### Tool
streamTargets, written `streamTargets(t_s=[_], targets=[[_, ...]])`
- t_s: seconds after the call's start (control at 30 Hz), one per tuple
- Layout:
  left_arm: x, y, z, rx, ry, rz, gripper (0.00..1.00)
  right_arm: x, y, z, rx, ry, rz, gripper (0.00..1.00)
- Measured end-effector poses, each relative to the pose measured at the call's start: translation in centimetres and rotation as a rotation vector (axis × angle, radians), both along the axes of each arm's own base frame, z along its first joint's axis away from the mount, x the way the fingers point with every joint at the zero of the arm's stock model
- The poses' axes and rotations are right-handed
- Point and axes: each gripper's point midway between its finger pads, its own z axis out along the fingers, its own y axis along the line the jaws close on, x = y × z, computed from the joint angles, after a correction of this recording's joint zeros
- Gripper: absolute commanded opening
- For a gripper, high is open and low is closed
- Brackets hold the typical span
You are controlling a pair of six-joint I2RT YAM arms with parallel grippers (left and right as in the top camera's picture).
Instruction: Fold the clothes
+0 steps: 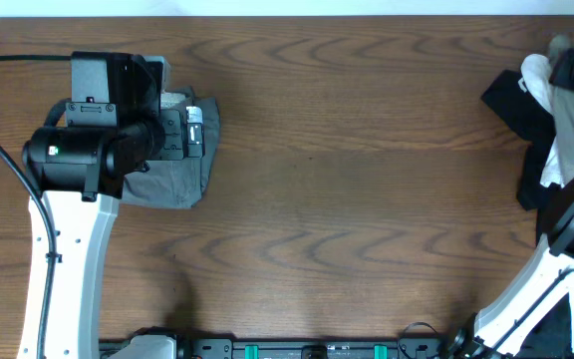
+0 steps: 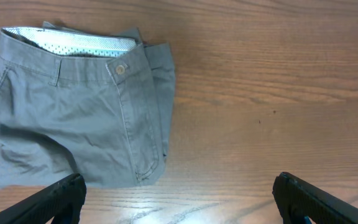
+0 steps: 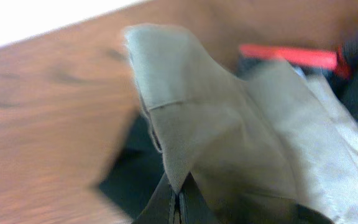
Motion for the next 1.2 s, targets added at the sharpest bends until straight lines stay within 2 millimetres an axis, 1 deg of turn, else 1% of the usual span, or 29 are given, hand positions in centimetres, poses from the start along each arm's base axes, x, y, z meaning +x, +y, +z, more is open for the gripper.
streamTargets(t_s=[0.07, 0.17, 0.2, 0.23, 0.27, 0.3, 0.37, 0.4, 0.43, 0.47, 0.5, 0.6, 0.63, 0.67, 0.73, 0.77, 0.83, 0.87, 0.93, 0.97, 1.0, 1.03, 1.07, 1.13, 1.2], targets=[[0.0, 0.0, 0.0, 0.0, 0.0, 0.0, 0.98, 0.0, 1.9, 4.6, 0.009, -0.086, 0.046, 0.01], [0.0, 0.0, 0.0, 0.0, 0.0, 0.0, 0.98, -1.0, 6.5, 13.3, -0.005, -0.238, 0.141, 0.01], [0.0, 0.0, 0.0, 0.0, 0.0, 0.0, 0.98, -1.9, 9.9, 17.7, -0.011, -0.315, 0.21, 0.01], [0.0, 0.0, 0.0, 0.0, 0.0, 0.001, 0.98, -2.6, 12.5, 20.2, -0.01, -0.354, 0.261, 0.01], [0.0, 0.0, 0.0, 0.0, 0.0, 0.0, 0.98, -3.0, 14.3, 21.4, -0.007, -0.373, 0.297, 0.01], [0.0, 0.0, 0.0, 0.0, -0.001, 0.0, 0.98, -3.8, 17.1, 22.9, 0.005, -0.392, 0.355, 0.01], [0.0, 0.0, 0.1, 0.0, -0.003, 0.001, 0.98, -4.7, 21.8, 23.7, 0.037, -0.392, 0.454, 0.01], [-0.1, 0.0, 0.2, 0.001, -0.006, 0.001, 0.98, -5.1, 24.4, 23.5, 0.061, -0.376, 0.51, 0.01], [-0.2, 0.1, 0.3, 0.003, -0.012, 0.003, 0.98, -5.4, 26.5, 22.8, 0.082, -0.351, 0.555, 0.01], [-0.2, 0.3, 0.5, 0.01, -0.018, 0.008, 0.98, -5.6, 29.0, 21.6, 0.108, -0.31, 0.605, 0.01], [-0.4, 0.5, 0.8, 0.018, -0.028, 0.015, 0.98, -5.7, 30.6, 20.5, 0.124, -0.277, 0.637, 0.01], [-1.0, 1.1, 1.9, 0.042, -0.065, 0.035, 0.98, -6.3, 36.5, 15.1, 0.178, -0.123, 0.747, 0.02], [-1.2, 1.3, 2.3, 0.052, -0.081, 0.043, 0.98, -6.7, 38.7, 12.8, 0.193, -0.056, 0.784, 0.02], [-1.5, 1.5, 2.7, 0.056, -0.094, 0.048, 0.98, -7.0, 40.0, 11.4, 0.201, -0.016, 0.809, 0.03], [-2.2, 1.7, 3.3, 0.064, -0.111, 0.056, 0.98, -8.2, 43.7, 7.8, 0.217, 0.089, 0.874, 0.04], [-2.4, 1.8, 3.4, 0.067, -0.112, 0.058, 0.98, -8.9, 45.5, 6.2, 0.222, 0.134, 0.909, 0.05], [-2.9, 1.9, 3.4, 0.073, -0.107, 0.062, 0.98, -10.4, 48.4, 4.1, 0.228, 0.197, 0.968, 0.06], [-3.1, 2.0, 3.3, 0.075, -0.099, 0.063, 0.98, -11.2, 49.8, 3.2, 0.23, 0.22, 1.002, 0.08], [-3.3, 2.0, 2.7, 0.08, -0.07, 0.063, 0.98, -13.5, 53.3, 2.0, 0.235, 0.255, 1.101, 0.12], [-3.3, 2.0, 2.5, 0.081, -0.056, 0.063, 0.98, -14.6, 54.7, 1.6, 0.236, 0.265, 1.148, 0.17], [-3.3, 2.0, 2.0, 0.083, -0.034, 0.062, 0.98, -16.1, 56.4, 1.5, 0.238, 0.268, 1.212, 0.23], [-3.2, 2.0, 1.8, 0.085, -0.025, 0.061, 0.98, -17.1, 57.5, 1.5, 0.232, 0.266, 1.259, 0.28], [-3.1, 2.0, 1.4, 0.086, -0.008, 0.06, 0.98, -18.4, 58.7, 1.5, 0.223, 0.266, 1.311, 0.28], [-2.9, 2.0, 0.7, 0.089, 0.021, 0.06, 0.98, -20.4, 60.4, 1.4, 0.192, 0.266, 1.383, 0.33], [-2.6, 2.0, 0.1, 0.091, 0.041, 0.059, 0.98, -21.5, 61.0, 1.1, 0.161, 0.28, 1.404, 0.42]])
